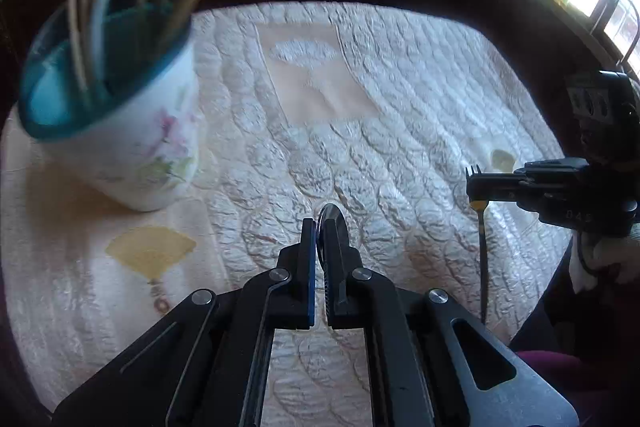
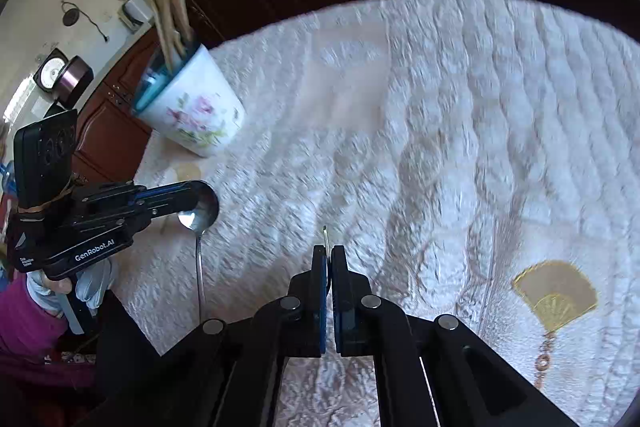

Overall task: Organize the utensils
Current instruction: 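Lift the gold spoon and fork up toward the floral cup with both tools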

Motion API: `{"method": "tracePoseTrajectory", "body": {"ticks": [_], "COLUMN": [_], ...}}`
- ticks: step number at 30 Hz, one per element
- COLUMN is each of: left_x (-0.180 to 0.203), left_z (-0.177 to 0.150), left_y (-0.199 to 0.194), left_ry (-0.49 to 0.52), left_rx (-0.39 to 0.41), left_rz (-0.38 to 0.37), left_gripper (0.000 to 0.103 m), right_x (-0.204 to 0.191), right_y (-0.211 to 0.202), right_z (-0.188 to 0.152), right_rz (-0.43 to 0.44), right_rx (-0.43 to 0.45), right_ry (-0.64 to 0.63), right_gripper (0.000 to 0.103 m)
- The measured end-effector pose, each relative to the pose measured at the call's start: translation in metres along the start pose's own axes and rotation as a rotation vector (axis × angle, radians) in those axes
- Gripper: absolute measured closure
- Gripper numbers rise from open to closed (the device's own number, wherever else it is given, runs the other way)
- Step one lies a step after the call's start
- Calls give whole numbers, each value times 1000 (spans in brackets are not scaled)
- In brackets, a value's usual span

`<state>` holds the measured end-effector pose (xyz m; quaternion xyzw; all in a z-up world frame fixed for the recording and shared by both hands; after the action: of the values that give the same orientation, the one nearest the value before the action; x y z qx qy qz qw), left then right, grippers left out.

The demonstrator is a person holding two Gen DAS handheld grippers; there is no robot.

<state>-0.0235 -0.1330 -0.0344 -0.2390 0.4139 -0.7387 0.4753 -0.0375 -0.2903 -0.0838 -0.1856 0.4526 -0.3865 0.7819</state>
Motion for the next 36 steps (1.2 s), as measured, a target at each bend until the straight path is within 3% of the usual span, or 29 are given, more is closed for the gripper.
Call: {"method": "tracePoseTrajectory", "body": {"ticks": [7, 15, 36], "left_x": [-23, -59, -128], "left_z": [0, -5, 23], "left_y": [-51, -93, -153], "left_ry": [-46, -100, -206], "left_rx": [102, 155, 283], "left_rz": [44, 103, 245], "left_gripper": [102, 102, 102], "right_x": [-45, -91, -167], "right_y": [-19, -20, -4], "right_z": [19, 45, 104], "right_rz": [22, 54, 65], "right_rx": [64, 98, 133], "right_ry": [-105, -193, -334], "right_gripper": [101, 101, 101]}}
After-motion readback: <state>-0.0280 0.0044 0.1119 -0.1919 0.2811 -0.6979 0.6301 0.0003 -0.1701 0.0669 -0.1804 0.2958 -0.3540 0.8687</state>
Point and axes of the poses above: each gripper's, at about its wrist camera, not at the fingertips, and y roughly the way its jaws point, x to its right, z to its top, the point moved 2 cm from there along y, roughly the way its jaws point, and after that the axes turned 15 degrees about z, right-handed, at the moved point
